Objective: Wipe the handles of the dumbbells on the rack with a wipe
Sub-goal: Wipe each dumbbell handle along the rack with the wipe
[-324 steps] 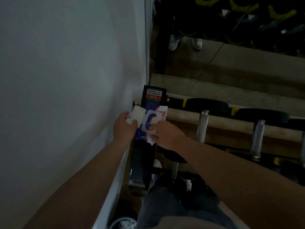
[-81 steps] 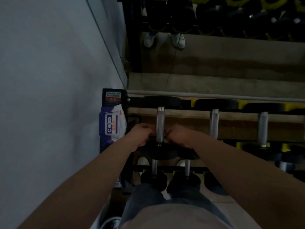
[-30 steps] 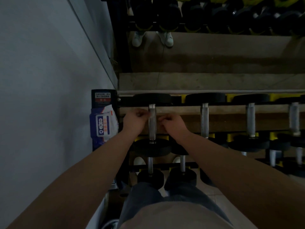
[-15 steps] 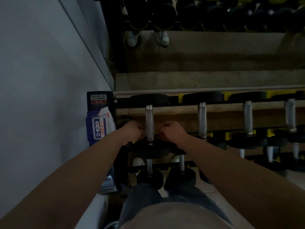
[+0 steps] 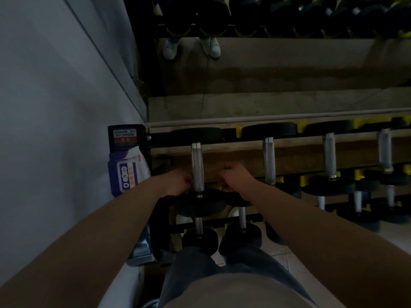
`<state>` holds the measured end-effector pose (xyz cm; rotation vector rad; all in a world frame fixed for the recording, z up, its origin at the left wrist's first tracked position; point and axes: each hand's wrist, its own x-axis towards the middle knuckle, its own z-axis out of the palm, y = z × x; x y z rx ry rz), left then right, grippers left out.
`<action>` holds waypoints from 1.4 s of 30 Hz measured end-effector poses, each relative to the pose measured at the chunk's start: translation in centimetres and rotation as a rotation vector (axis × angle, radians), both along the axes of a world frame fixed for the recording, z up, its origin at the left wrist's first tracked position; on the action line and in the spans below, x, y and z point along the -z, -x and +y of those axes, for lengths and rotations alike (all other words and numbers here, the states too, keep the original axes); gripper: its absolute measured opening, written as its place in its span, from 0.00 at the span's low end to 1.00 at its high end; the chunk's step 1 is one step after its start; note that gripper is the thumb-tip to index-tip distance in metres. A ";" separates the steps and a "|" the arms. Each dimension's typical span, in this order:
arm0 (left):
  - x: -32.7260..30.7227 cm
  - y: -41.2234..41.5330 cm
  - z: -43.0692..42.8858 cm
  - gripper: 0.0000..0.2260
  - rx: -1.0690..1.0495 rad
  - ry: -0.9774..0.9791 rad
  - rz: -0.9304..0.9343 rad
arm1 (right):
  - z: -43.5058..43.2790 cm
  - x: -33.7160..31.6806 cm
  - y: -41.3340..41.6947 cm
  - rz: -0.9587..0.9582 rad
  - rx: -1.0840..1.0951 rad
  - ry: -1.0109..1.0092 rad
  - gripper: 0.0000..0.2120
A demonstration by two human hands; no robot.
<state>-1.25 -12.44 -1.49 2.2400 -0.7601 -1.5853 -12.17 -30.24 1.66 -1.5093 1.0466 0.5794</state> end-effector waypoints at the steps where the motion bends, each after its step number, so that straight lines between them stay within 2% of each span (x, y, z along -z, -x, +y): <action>1: 0.3 -0.1 0.0 0.05 -0.001 0.006 0.003 | 0.0 0.0 0.1 0.010 0.002 -0.006 0.10; 2: 0.3 -0.3 0.0 0.07 -0.105 0.038 0.065 | -0.1 0.1 0.1 0.019 0.007 -0.013 0.11; 3: 0.0 -0.5 -0.2 0.08 -0.304 0.089 0.177 | -0.1 0.1 0.2 0.026 0.008 -0.018 0.12; 5: -0.9 -1.1 -1.3 0.11 -0.814 0.227 0.421 | -0.2 0.2 0.1 0.033 0.020 -0.025 0.11; 7: -1.3 -1.9 -2.5 0.15 -1.161 0.339 0.504 | -0.3 0.3 0.0 0.029 0.036 -0.033 0.06; 9: -1.2 -2.0 -2.7 0.16 -1.115 0.356 0.449 | -0.4 0.3 0.1 0.021 0.038 -0.030 0.04; 12: -1.0 -1.0 -1.4 0.10 -0.653 0.286 0.322 | -0.3 0.2 0.2 0.019 0.015 -0.018 0.04; 15: 0.0 -0.4 -0.2 0.07 -0.255 0.075 0.183 | -0.4 0.2 0.5 0.029 0.018 -0.018 0.04; 16: 0.0 -0.4 -0.1 0.05 -0.131 0.007 0.115 | -0.4 0.0 0.6 0.038 0.022 -0.024 0.04; 17: 0.3 -0.4 0.0 0.05 -0.099 -0.031 0.098 | -0.4 -0.1 0.7 0.044 0.024 -0.031 0.05; 19: 0.2 -0.3 0.1 0.07 -0.224 -0.011 0.181 | -0.4 -0.2 0.9 0.061 0.005 -0.028 0.08; 21: -1.2 -0.1 -0.6 0.11 -0.558 0.097 0.307 | -0.3 -0.3 1.1 0.070 -0.016 -0.016 0.11; 23: -1.8 -0.4 -1.6 0.15 -0.945 0.244 0.386 | -0.2 -0.5 1.0 0.059 -0.019 -0.010 0.08; 25: -2.0 -0.9 -2.4 0.16 -1.185 0.358 0.418 | -0.1 -0.8 1.0 0.040 -0.027 0.004 0.06; 26: -2.1 -0.9 -2.5 0.16 -1.212 0.385 0.405 | 0.0 -0.8 1.0 0.034 -0.033 0.009 0.06; 28: -2.3 -0.2 -2.2 0.12 -1.104 0.337 0.308 | 0.2 -0.9 1.0 0.014 -0.048 0.010 0.08; 31: -2.4 0.7 -0.8 0.07 -0.628 0.189 0.107 | 0.6 -0.8 1.0 -0.018 -0.079 0.018 0.08; 33: -2.1 1.2 0.0 0.08 -0.220 0.023 0.022 | 0.8 -0.8 1.0 -0.033 -0.134 0.055 0.07; 34: -2.1 1.3 0.3 0.09 -0.120 -0.041 -0.004 | 0.9 -0.9 1.0 -0.041 -0.177 0.081 0.08; 35: -2.2 1.4 0.4 0.09 -0.108 -0.062 -0.018 | 1.0 -1.0 1.0 -0.051 -0.225 0.113 0.08; 37: -2.7 1.3 0.6 0.10 -0.255 -0.043 -0.005 | 1.1 -1.1 0.8 -0.094 -0.296 0.181 0.08; 40: -3.3 1.4 0.9 0.02 -0.683 0.101 0.111 | 1.4 -1.6 0.3 -0.204 -0.334 0.216 0.07; 42: -3.6 1.6 1.3 0.08 -0.900 0.244 0.296 | 2.0 -1.6 -0.3 -0.278 -0.330 0.193 0.08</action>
